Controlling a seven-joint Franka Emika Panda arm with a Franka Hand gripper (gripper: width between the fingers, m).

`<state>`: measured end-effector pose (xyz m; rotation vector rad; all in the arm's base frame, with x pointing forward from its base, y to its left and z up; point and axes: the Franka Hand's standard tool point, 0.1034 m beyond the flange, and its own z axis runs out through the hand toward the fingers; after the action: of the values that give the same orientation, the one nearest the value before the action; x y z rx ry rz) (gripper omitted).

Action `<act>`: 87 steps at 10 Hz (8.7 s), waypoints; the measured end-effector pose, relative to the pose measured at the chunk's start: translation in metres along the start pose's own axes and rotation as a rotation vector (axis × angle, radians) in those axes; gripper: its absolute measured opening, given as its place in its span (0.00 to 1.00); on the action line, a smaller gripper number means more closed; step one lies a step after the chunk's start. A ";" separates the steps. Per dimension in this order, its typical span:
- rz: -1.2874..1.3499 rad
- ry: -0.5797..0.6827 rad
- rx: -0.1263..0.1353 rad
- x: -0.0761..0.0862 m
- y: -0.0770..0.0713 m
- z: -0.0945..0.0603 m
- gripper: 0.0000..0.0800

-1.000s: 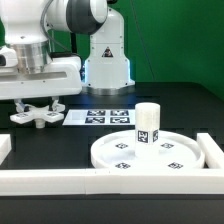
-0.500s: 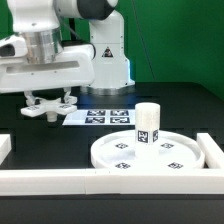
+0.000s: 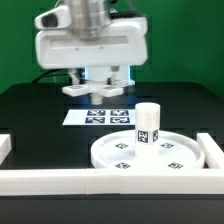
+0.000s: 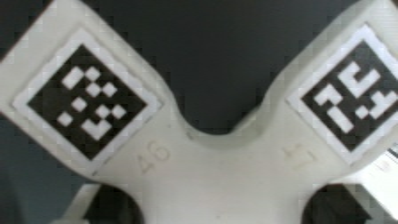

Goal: Assemble round table

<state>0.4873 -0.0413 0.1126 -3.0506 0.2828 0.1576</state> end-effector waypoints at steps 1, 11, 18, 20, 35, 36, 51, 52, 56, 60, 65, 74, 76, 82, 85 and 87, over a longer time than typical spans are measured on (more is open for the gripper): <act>0.001 0.011 -0.001 0.007 -0.006 -0.003 0.56; -0.055 0.032 0.021 0.047 -0.047 -0.043 0.56; -0.139 0.020 0.018 0.070 -0.080 -0.039 0.56; -0.152 -0.001 0.012 0.069 -0.081 -0.025 0.56; -0.156 0.000 0.005 0.054 -0.087 -0.007 0.56; -0.156 0.000 0.004 0.054 -0.087 -0.006 0.56; -0.165 -0.015 -0.002 0.056 -0.083 0.008 0.56; -0.137 -0.014 0.002 0.056 -0.081 0.008 0.56; 0.358 0.033 0.073 0.060 -0.076 0.007 0.56; 0.820 0.040 0.113 0.062 -0.083 0.008 0.56; 1.152 0.005 0.124 0.062 -0.089 0.009 0.56; 2.035 0.039 0.268 0.064 -0.091 0.010 0.56; 2.095 0.021 0.294 0.064 -0.090 0.010 0.56; 2.162 -0.037 0.333 0.064 -0.086 0.009 0.56; 2.103 -0.031 0.333 0.064 -0.087 0.006 0.78; 2.010 -0.045 0.342 0.065 -0.093 -0.007 0.80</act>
Offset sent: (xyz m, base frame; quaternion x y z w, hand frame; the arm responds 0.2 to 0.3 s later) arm 0.0000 0.0000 0.0000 0.0000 0.0000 0.0000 1.0000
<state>0.5685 0.0375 0.1188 -1.2768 2.5987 0.1854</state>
